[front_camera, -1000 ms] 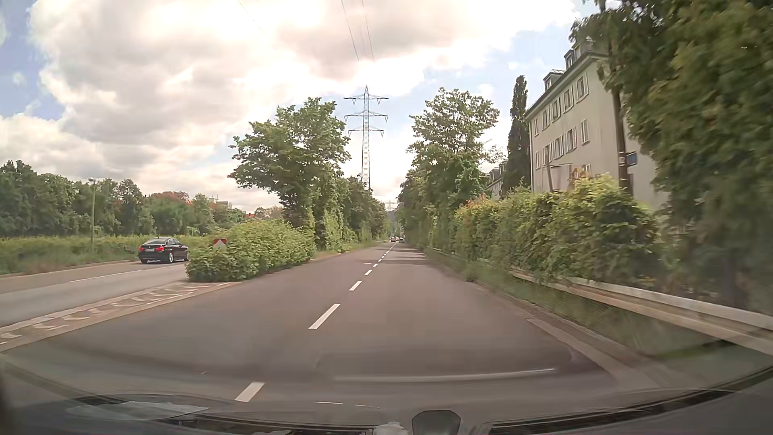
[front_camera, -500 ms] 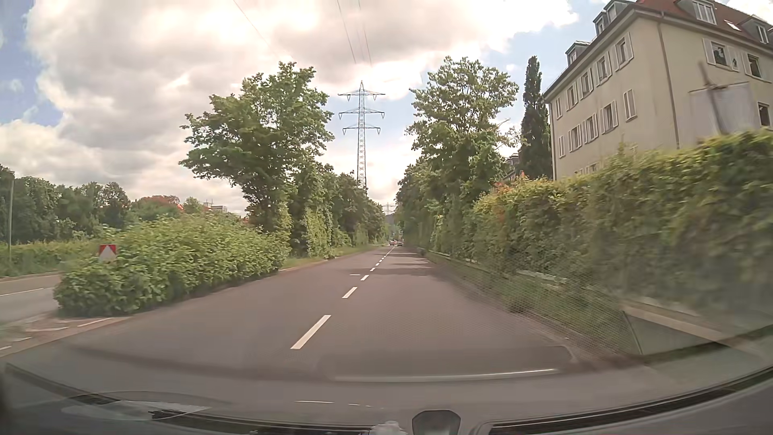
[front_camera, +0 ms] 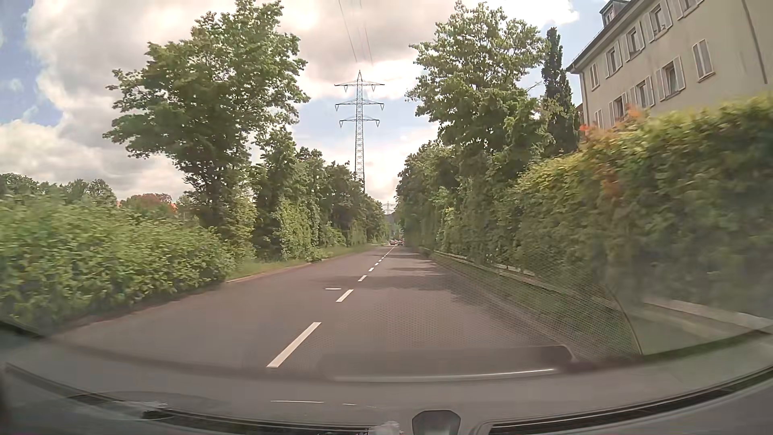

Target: Follow the waypoints while adhering to traffic rules and regulations

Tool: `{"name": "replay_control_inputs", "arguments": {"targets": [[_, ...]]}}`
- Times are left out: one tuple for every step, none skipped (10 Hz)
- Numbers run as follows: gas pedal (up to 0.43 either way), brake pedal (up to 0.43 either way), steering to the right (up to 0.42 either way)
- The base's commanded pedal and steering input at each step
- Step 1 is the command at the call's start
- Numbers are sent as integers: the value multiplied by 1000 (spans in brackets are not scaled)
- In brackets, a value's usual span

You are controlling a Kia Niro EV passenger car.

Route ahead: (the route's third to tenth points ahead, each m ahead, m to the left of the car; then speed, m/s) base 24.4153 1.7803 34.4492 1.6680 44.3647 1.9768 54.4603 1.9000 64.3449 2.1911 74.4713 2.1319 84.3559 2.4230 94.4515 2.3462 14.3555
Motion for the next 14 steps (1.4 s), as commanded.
{"name": "replay_control_inputs", "arguments": {"targets": [[79, 0, 0], [79, 0, 0], [79, 0, 0], [79, 0, 0], [79, 0, 0], [79, 0, 0], [79, 0, 0], [79, 0, 0], [79, 0, 0], [79, 0, 0], [79, 0, -1], [79, 0, -3], [79, 0, -3], [79, 0, -3]]}}
